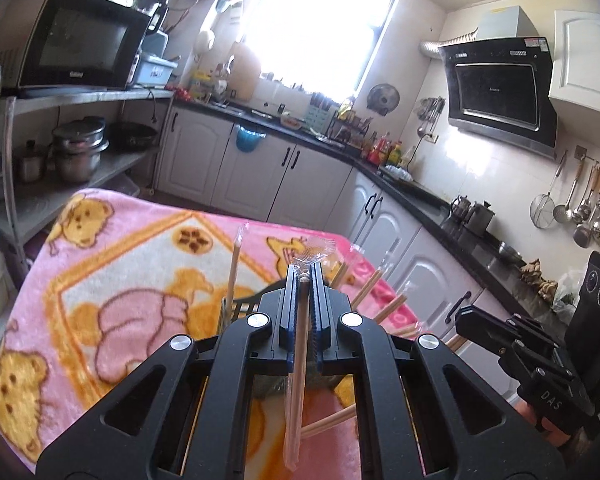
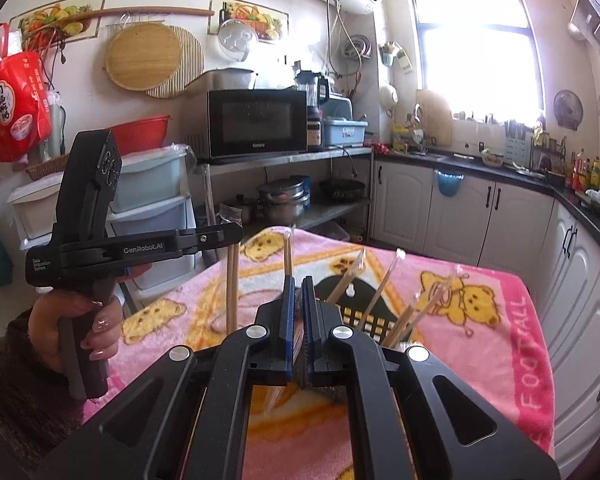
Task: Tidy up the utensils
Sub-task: 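Lower the held chopstick upright into the green caddy with both grippers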
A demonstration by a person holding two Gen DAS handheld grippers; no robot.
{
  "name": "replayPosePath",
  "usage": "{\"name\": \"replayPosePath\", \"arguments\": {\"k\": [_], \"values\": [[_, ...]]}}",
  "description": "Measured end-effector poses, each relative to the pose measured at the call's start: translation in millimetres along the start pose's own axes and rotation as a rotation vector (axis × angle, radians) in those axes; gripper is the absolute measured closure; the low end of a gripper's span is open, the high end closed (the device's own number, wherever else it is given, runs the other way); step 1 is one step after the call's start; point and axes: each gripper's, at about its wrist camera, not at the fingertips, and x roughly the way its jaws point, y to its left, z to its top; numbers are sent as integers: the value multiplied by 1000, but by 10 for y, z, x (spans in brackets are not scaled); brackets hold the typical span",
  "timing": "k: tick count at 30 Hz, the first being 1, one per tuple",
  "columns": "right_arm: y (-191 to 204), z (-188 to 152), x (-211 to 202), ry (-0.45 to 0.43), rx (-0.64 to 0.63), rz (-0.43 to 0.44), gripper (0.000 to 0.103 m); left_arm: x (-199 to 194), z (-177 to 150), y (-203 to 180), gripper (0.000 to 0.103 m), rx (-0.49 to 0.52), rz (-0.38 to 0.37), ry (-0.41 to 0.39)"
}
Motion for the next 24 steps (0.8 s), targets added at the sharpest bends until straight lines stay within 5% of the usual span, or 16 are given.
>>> {"name": "replayPosePath", "arguments": {"k": [24], "values": [[-254,740,-113,-183,-17,-59,99,-23,764,-301,100,52,30,-179]]}}
